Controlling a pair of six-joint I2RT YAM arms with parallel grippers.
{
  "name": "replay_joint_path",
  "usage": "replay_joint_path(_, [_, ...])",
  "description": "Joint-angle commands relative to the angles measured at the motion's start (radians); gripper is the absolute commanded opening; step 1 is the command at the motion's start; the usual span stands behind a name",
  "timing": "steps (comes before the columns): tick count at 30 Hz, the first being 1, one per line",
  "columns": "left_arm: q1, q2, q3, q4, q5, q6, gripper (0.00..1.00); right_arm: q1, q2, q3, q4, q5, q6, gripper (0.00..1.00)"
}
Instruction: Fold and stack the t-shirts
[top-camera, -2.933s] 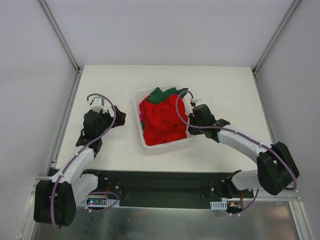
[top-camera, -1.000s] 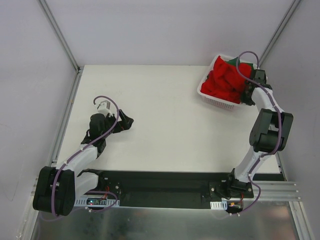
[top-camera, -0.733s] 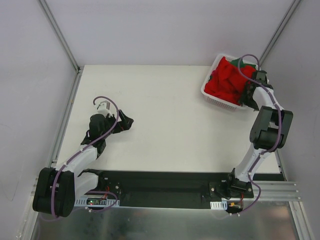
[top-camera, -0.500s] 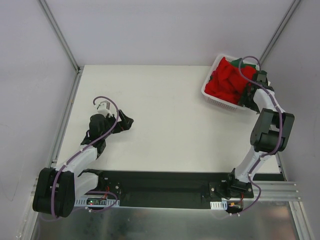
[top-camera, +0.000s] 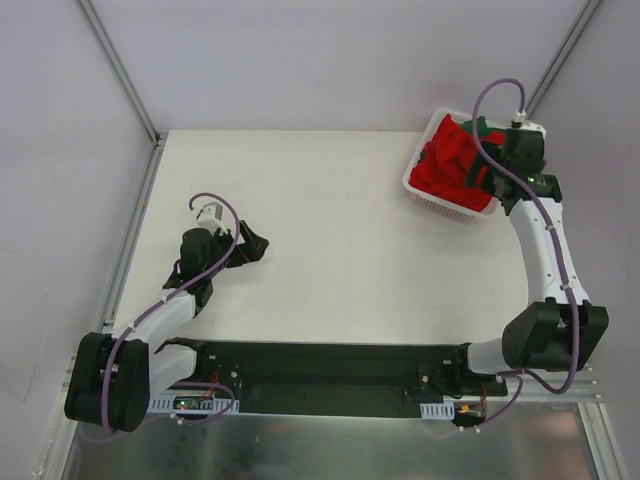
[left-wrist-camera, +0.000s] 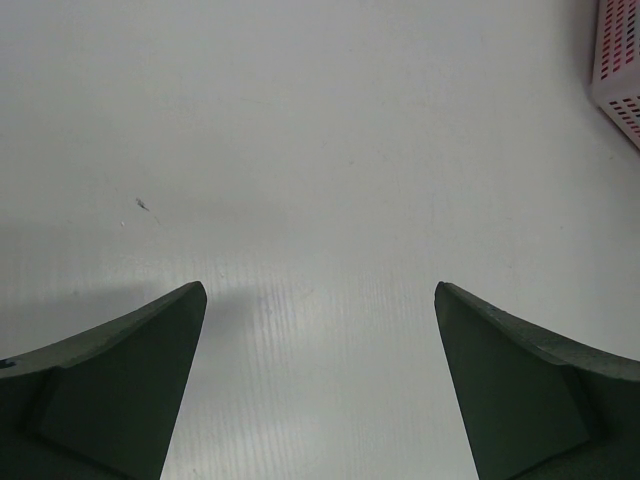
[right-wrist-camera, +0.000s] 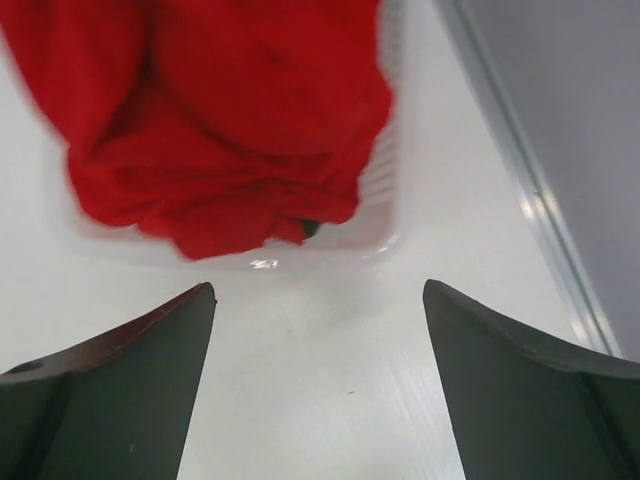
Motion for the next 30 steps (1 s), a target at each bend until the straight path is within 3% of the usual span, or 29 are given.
replay_joint_path(1, [-0.009, 0.002, 0.016, 0.027, 0.019, 0.002, 0.99, 0.152, 0.005, -0.011, -0.034, -0.108, -0.020, 0.89])
replay_joint_path(5, [-0.009, -0.010, 0.010, 0.027, 0.015, 0.003, 0.99, 0.269, 0.054, -0.037, 0.014, -0.174, -0.005, 0.89])
replay_joint_path(11, [-0.010, -0.032, 0.005, 0.014, 0.007, 0.013, 0.99, 0.338, 0.157, -0.037, 0.095, -0.213, 0.015, 0.87])
replay_joint_path(21, [-0.012, -0.038, 0.007, 0.004, 0.006, 0.020, 0.99, 0.379, 0.345, 0.043, 0.158, -0.297, 0.004, 0.82])
replay_joint_path(30, [-0.012, -0.024, 0.016, 0.000, 0.004, 0.025, 0.99, 0.413, 0.355, 0.126, 0.157, -0.313, -0.005, 0.82])
